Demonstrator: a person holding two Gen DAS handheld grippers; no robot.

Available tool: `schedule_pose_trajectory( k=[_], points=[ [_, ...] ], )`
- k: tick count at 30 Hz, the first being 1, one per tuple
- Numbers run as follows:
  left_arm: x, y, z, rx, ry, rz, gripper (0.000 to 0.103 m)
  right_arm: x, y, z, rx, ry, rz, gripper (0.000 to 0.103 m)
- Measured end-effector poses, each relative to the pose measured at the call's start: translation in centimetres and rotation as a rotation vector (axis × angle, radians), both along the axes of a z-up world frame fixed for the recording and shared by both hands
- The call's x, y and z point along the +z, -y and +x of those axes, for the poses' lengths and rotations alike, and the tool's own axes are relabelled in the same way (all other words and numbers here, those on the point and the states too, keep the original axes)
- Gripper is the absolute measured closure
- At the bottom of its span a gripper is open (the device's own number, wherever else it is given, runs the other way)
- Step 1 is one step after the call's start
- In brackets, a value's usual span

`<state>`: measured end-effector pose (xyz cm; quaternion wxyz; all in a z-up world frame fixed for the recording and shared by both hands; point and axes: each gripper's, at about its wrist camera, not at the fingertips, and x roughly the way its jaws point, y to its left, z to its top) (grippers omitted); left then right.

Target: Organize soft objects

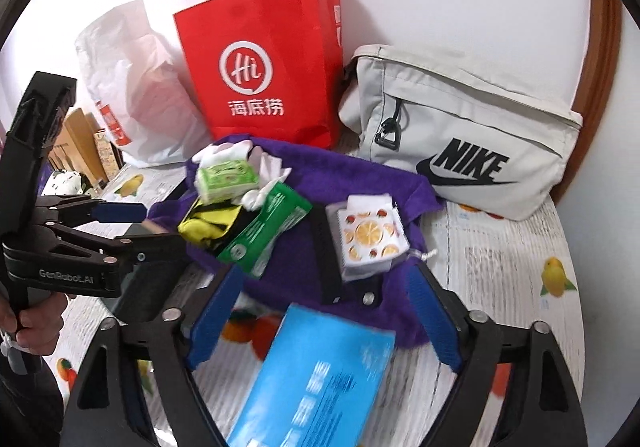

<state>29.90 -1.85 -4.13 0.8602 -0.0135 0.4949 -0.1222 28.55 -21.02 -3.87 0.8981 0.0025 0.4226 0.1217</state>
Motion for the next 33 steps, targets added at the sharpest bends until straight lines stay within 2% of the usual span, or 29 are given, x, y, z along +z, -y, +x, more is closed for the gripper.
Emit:
schedule_pose_trajectory(
  k=[2, 7, 12, 20, 23, 28, 33],
  points=[
    [0.4, -0.5, -1.4, 0.019, 0.011, 0.0, 0.009, 0.4, -0.2, -1.6, -0.016, -0.002, -0.003, 0.013],
    [1.4, -2.6, -5.8, 0.071, 0.029, -0.024, 0.002, 1.2, -0.3, -5.8, -0.062, 0.001, 0.017, 0.008],
    [2.1, -3.6, -10.3, 0.109, 0.062, -0.029, 0.001, 2.2, -0.4, -10.1, -0.102, 0.018, 0.032, 0.002],
    [3.4, -3.8, -18.7, 0.141, 0.136, -0.012, 0.0, 4.2, -1.2, -17.7, -0.132, 0.072, 0.043, 0.001],
    [3.7, -3.2, -21.7, 0.146, 0.179, 0.018, 0.0, 4.6, -1.4, -20.4, -0.128, 0.086, 0.035, 0.001],
    [4.1, -2.5, -25.5, 0.159, 0.225, 0.053, 0.0, 4.6, -1.4, -24.1, -0.124, 0.093, 0.032, 0.001],
    [4.7, -2.1, -27.5, 0.168, 0.249, 0.076, 0.0, 4.9, -1.4, -26.7, -0.131, 0.111, 0.034, 0.001]
  ],
)
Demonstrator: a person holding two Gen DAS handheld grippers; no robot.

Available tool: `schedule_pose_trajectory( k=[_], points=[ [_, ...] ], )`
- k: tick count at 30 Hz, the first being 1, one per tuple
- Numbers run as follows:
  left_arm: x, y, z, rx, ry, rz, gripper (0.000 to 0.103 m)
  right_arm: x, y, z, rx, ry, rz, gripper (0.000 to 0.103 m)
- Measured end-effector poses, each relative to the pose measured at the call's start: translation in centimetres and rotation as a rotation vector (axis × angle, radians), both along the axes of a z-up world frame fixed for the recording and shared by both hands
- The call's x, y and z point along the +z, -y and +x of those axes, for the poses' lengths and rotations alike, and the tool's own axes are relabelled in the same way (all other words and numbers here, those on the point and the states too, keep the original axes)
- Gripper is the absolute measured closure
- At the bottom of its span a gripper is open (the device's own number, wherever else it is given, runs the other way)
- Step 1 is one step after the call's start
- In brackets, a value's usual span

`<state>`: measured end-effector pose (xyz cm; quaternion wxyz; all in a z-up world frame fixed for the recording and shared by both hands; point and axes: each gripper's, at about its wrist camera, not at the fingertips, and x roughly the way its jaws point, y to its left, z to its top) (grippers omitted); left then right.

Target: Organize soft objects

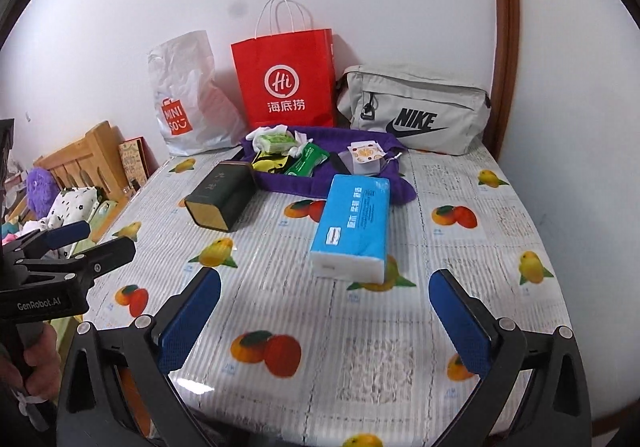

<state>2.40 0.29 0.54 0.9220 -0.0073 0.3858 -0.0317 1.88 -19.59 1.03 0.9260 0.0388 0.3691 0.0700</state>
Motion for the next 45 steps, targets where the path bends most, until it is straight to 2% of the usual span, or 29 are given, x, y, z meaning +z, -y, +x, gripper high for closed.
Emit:
schedule_pose_trajectory(
  k=[12, 45],
  points=[
    [0.8, 1.0, -2.3, 0.018, 0.051, 0.046, 0.0, 0.6, 1.0, -2.5, -0.03, 0.033, 0.004, 0.001],
    [0.7, 0.6, -3.0, 0.028, 0.048, 0.034, 0.0, 1.1, 0.9, -3.6, -0.029, 0.045, -0.005, 0.001]
  ],
)
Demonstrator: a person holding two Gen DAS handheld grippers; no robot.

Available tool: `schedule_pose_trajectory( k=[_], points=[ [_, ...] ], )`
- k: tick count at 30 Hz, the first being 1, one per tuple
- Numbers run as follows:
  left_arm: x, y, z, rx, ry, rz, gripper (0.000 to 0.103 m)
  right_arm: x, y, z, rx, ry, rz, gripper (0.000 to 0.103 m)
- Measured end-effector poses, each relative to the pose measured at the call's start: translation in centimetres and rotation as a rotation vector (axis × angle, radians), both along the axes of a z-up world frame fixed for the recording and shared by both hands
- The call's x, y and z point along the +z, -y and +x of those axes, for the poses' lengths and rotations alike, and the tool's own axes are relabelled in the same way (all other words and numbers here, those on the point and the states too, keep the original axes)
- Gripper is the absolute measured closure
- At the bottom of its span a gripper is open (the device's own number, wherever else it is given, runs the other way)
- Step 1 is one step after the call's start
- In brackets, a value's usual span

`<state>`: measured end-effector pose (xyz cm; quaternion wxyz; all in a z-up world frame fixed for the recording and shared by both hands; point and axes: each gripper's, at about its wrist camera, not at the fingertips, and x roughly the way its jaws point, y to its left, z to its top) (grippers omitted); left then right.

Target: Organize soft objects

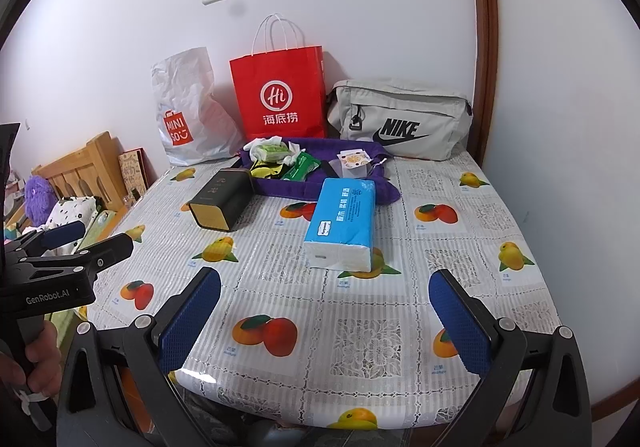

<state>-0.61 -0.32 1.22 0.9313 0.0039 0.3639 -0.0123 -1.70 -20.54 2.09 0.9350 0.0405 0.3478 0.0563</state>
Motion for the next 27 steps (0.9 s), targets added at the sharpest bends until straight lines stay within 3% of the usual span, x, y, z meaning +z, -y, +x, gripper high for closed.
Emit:
schedule_pose_trajectory(
  k=[27],
  points=[
    [0.66, -0.03, -0.08, -0.003, 0.011, 0.006, 0.0, 0.23, -0.16, 0.1, 0.002, 0.003, 0.003, 0.001]
  ],
)
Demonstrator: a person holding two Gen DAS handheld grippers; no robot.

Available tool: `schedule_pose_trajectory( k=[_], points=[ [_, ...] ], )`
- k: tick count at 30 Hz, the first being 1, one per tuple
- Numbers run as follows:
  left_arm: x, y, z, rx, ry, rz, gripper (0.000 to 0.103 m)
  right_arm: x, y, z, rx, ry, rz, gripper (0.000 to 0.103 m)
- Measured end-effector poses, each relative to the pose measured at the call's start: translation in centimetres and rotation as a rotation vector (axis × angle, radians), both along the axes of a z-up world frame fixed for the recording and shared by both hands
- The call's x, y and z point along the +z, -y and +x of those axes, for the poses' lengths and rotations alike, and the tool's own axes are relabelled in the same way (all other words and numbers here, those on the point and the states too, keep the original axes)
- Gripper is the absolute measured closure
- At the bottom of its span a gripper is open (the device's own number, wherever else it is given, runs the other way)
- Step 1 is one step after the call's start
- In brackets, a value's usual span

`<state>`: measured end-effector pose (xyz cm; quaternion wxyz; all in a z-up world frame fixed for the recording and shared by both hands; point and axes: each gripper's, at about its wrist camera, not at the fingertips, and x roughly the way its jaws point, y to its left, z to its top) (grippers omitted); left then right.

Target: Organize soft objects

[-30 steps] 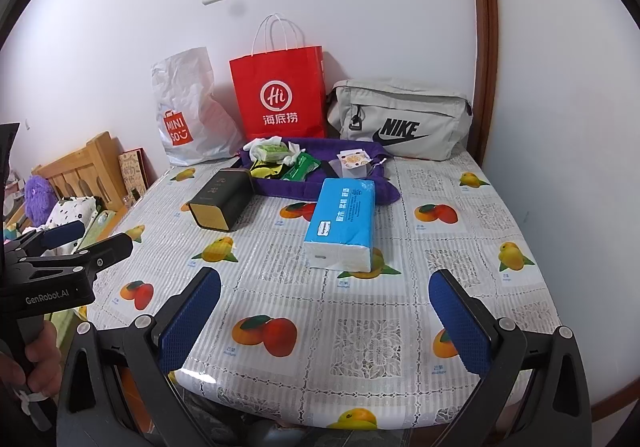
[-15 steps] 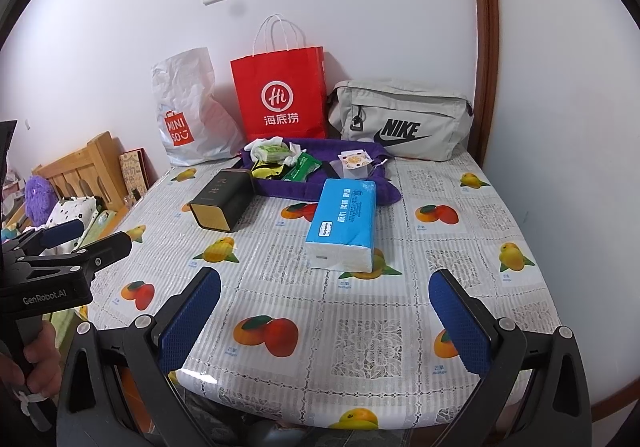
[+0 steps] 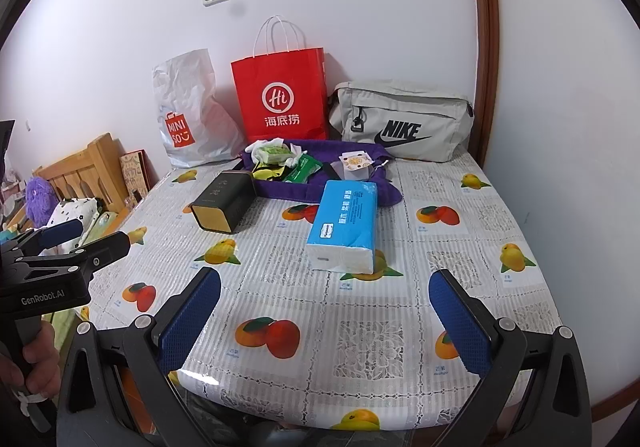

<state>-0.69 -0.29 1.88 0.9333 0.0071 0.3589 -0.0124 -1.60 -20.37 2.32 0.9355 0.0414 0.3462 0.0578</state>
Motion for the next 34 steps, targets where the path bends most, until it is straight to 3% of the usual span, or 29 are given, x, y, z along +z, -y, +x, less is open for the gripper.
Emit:
schedule_pose_trajectory(
  k=[34],
  points=[
    [0.53, -0.22, 0.21, 0.003, 0.004, -0.002, 0.0, -0.13, -0.62, -0.2, 0.009, -0.004, 0.003, 0.001]
  ],
)
